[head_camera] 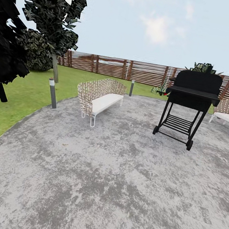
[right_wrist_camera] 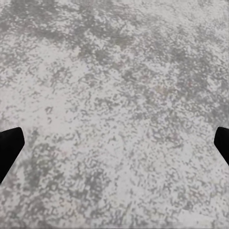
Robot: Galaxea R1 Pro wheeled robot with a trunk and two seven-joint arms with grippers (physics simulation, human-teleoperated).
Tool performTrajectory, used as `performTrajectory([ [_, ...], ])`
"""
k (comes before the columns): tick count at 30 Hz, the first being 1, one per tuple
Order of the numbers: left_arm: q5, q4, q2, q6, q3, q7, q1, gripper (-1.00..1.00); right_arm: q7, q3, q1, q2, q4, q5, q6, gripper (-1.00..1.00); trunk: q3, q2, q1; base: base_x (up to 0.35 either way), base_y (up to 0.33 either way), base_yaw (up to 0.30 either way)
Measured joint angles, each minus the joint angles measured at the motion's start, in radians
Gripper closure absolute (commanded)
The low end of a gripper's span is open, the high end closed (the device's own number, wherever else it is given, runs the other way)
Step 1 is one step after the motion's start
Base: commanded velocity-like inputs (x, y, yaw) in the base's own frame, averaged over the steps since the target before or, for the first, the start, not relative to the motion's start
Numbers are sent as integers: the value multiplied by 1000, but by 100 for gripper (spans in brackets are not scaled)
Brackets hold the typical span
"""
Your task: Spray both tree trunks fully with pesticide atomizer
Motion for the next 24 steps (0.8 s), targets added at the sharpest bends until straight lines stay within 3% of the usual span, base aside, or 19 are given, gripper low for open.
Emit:
performTrajectory([
  [24, 0, 0, 0, 0, 0, 0, 0, -100, 3, 0, 0, 0, 0, 0, 0, -100, -114, -168, 92, 0, 0, 0],
])
